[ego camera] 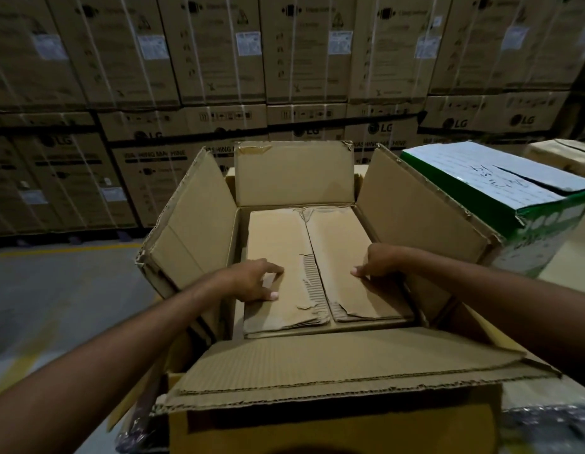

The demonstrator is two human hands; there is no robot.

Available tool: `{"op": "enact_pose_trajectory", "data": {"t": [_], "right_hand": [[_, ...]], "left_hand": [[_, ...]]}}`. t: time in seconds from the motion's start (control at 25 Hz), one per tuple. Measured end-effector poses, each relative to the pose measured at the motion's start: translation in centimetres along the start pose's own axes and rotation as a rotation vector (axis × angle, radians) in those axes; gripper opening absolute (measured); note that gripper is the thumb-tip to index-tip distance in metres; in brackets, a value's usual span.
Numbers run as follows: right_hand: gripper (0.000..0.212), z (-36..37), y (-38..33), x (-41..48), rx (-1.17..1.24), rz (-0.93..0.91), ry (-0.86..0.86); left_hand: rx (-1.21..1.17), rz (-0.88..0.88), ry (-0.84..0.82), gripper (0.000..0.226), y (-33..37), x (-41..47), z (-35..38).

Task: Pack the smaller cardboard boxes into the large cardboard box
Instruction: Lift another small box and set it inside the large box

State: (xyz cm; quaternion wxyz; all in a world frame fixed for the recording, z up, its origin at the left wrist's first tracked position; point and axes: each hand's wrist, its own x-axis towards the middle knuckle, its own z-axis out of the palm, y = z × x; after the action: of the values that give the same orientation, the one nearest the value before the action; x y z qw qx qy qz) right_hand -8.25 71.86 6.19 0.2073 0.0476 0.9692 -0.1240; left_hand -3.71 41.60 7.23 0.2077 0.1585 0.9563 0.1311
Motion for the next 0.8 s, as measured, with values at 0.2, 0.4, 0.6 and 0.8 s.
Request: {"op": "enact_pose_trajectory", "data": {"t": [0.2, 0.4, 0.6, 0.8], "right_hand": [[0.037, -1.5, -3.4, 0.2, -0.291, -0.263, 0.129], [0.041, -0.5, -7.0, 1.3, -0.196, -0.518, 0.103], [0.016, -0.9, -8.0, 1.8, 0.126, -0.373, 0.039], [0.021, -3.4, -11.3, -0.4, 0.919, -0.254, 0.023]], "left_hand": [[0.328, 0.149, 0.095, 0.060, 2.6, 0.8, 0.2], [0.432, 0.501, 0.060, 0.042, 6.5, 1.2, 1.2], [0.510, 0.425, 0.275, 0.035, 5.0, 1.2, -0.8], [0.239, 0.469, 0.336, 0.038, 4.1, -3.0, -3.7]]}}
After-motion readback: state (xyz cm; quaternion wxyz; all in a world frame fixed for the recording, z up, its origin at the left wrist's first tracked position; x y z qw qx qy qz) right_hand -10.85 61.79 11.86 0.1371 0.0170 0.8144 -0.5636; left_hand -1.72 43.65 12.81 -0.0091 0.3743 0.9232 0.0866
